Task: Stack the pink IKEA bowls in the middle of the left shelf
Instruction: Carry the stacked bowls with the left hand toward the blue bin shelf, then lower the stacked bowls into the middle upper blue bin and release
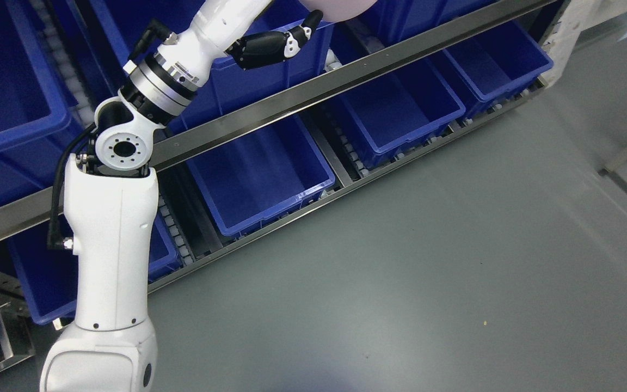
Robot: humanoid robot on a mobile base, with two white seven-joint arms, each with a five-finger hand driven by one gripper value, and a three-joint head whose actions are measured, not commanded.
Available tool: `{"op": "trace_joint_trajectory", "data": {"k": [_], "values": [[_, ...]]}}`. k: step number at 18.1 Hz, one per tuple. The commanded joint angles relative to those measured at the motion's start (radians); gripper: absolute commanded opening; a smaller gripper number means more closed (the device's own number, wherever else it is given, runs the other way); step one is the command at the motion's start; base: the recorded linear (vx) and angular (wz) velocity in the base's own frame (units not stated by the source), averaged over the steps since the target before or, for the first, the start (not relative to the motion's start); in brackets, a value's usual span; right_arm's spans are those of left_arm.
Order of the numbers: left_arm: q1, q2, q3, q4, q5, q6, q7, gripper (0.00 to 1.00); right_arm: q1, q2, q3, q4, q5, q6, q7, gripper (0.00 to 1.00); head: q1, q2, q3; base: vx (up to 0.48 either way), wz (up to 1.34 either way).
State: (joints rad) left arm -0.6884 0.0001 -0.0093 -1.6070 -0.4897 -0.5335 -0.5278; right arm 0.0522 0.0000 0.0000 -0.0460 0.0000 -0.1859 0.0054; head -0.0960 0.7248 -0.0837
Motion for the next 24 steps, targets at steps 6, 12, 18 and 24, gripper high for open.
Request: {"op": "trace_joint_trajectory", "data": {"k": [6,12,18,24], "values": [[-0.14,0.017,0.043,0.068,-0.018,0.203,-0.02,0.05,0.0,-0.017,-0.011,0.0,0.008,0.0,-0.001,1.0,0.0,0.0,0.0,0.006,0.33],[-0.26,0.167,0.014,0.337,-0.069,0.25,-0.078,0.05,0.0,-0.017,-0.011,0.0,0.008,0.0,-0.002,1.0,0.0,0.0,0.0,0.04,0.23],[-0.27,0.156,-0.123,0.453,-0.092,0.25,-0.097,0.05,0.0,-0.017,-0.011,0.0,0.008,0.0,-0.002,1.0,0.0,0.0,0.0,0.038,0.22],[-0.287,0.024,-0.132,0.473,-0.104,0.247,-0.101,0.06,0.0,-0.017,-0.011,0.0,0.008,0.0,-0.001,1.0,0.0,0.0,0.0,0.022,0.08]]}}
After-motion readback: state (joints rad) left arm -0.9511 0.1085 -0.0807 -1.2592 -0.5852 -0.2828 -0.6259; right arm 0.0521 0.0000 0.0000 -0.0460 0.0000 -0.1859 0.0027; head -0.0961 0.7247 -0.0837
